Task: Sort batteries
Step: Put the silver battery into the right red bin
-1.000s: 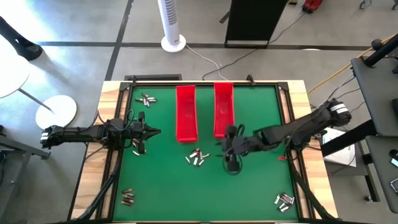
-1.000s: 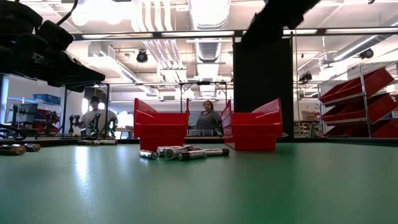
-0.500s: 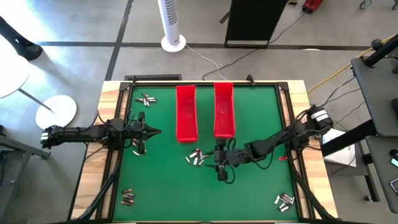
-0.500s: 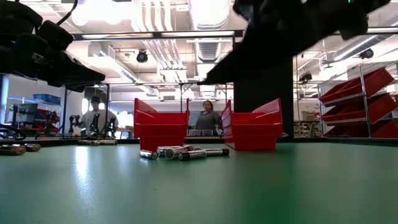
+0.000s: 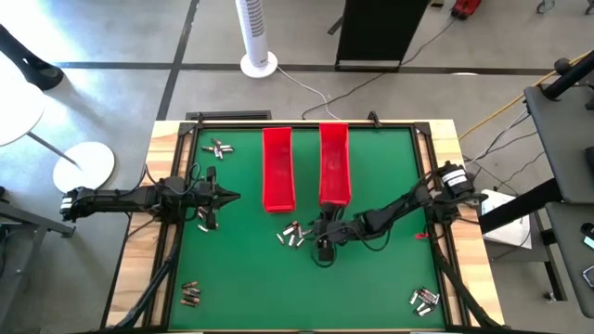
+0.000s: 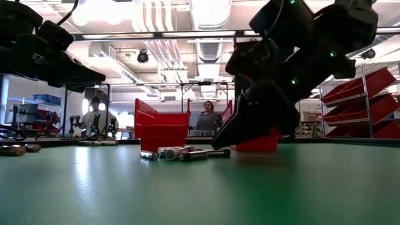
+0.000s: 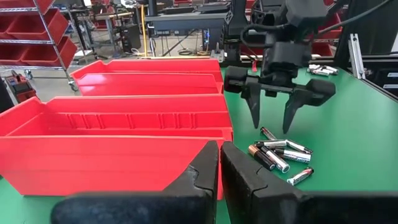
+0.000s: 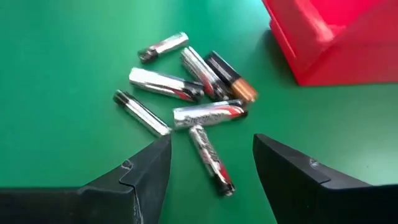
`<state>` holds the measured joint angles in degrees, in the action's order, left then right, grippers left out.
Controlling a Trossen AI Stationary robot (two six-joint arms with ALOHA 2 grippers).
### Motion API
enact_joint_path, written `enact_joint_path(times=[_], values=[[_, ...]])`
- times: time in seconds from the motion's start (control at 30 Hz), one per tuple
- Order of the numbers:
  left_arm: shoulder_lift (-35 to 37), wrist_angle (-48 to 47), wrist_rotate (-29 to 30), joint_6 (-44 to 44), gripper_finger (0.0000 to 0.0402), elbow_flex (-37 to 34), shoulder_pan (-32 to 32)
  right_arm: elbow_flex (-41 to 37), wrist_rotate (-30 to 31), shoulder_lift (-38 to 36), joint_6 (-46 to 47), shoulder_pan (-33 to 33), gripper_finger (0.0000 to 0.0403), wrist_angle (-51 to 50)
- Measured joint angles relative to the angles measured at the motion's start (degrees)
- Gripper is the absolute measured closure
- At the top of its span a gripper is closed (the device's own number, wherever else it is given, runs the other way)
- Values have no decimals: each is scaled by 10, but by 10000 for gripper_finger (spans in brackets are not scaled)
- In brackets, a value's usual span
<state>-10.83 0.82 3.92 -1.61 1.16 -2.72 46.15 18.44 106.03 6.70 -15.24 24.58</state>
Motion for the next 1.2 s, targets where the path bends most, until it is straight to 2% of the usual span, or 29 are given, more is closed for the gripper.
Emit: enact_joint_path(times=[0.3, 0.43, 0.53, 1.2], values=[[0, 0, 0, 0, 402, 0, 0, 0, -9, 10, 4, 0, 184, -4], [0, 0, 0, 0, 402, 0, 0, 0, -61, 10, 23, 1, 184, -7], [0, 0, 0, 0, 402, 0, 0, 0, -73, 9, 39, 1, 184, -15], [0, 0, 0, 0, 402, 0, 0, -1, -49, 9, 92, -14, 184, -16]])
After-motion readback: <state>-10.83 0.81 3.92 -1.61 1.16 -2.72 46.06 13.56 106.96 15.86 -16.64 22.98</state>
